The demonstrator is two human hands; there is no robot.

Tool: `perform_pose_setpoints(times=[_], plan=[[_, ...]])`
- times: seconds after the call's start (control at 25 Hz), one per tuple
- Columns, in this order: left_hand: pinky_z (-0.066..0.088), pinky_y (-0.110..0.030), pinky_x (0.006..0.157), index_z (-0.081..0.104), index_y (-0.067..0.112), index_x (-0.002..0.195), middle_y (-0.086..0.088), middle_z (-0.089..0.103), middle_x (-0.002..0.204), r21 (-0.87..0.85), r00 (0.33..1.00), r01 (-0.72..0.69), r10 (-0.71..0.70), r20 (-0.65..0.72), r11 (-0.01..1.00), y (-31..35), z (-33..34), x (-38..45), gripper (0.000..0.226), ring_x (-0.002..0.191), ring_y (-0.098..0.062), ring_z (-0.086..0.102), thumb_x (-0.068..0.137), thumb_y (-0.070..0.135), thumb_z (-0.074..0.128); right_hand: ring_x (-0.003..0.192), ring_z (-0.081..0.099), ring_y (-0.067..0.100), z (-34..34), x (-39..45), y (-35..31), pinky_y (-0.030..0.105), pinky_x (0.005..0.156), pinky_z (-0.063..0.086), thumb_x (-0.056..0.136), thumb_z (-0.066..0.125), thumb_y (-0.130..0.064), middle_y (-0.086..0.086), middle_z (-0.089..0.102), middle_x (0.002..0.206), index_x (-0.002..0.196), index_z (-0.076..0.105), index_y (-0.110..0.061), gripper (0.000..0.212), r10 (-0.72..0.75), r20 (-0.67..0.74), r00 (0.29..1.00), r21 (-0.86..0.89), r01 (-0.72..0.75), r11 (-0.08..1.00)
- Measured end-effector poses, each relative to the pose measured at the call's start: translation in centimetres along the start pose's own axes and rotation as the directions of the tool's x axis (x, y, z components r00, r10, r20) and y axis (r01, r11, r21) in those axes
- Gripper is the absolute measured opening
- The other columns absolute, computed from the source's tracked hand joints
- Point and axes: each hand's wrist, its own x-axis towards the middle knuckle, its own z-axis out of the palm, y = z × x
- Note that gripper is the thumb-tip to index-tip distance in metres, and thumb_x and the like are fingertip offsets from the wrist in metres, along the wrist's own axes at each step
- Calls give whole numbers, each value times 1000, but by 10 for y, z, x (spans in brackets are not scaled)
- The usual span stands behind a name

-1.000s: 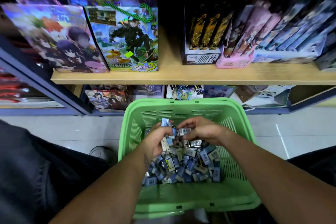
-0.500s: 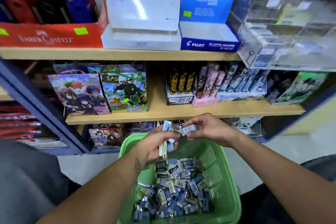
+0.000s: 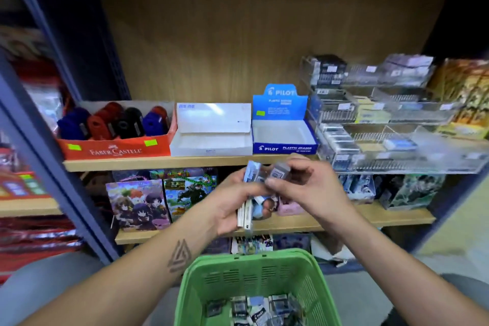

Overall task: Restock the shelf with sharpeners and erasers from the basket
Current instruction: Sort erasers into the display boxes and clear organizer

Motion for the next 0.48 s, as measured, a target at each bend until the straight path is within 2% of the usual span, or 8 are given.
perform_pose_setpoints(times=[0.08, 0.16, 0.24, 0.32, 0.4, 0.48], plan=[[47, -25, 47, 71, 15, 98, -13, 57, 73, 29, 998, -56, 55, 39, 998, 31, 20, 3, 30, 52, -20, 51, 83, -10, 61, 83, 64, 39, -11, 15, -28, 56, 76, 54, 80, 80, -14, 17, 61, 88, 91, 77, -6, 13, -96, -35, 995, 30, 97, 995], [47, -25, 46, 69, 15, 100, -14, 58, 75, 64, 995, -88, 86, 41, 994, 62, 43, 15, 32, 52, -20, 50, 84, -11, 60, 76, 65, 34, -28, 31, -53, 55, 70, 58, 85, 75, -8, 17, 61, 89, 93, 75, -2, 11, -116, -63, 991, 91, 121, 988], [48, -24, 46, 66, 14, 103, -15, 62, 80, 133, 994, -111, 110, 12, 985, 88, 65, 31, 32, 52, -19, 51, 84, -11, 60, 71, 67, 26, -48, 46, -70, 44, 64, 59, 91, 67, -4, 11, 68, 88, 97, 70, 3, 10, -72, -76, 995, 179, 85, 980], [49, -23, 46, 62, 12, 97, -18, 62, 82, 199, 992, -109, 120, -43, 974, 110, 87, 50, 29, 49, -19, 53, 84, -13, 60, 74, 69, 20, -76, 63, -80, 30, 59, 55, 95, 61, -7, 9, 74, 90, 104, 66, 3, 14, -37, -156, 987, 170, 64, 983], [49, -24, 47, 59, 11, 90, -22, 59, 83, 249, 988, -113, 136, -78, 962, 127, 105, 71, 26, 48, -20, 53, 84, -14, 60, 68, 64, 19, -105, 82, -82, 23, 51, 47, 97, 59, -9, 10, 72, 84, 108, 64, 3, 17, 46, -207, 977, 196, -4, 981], [50, -26, 47, 58, 10, 90, -25, 59, 79, 285, 983, -124, 156, -93, 950, 141, 122, 93, 26, 47, -21, 53, 83, -15, 59, 61, 52, 15, -135, 100, -79, 21, 49, 38, 98, 58, -12, 7, 62, 74, 101, 63, 0, 13, 192, -221, 956, 234, -139, 962]])
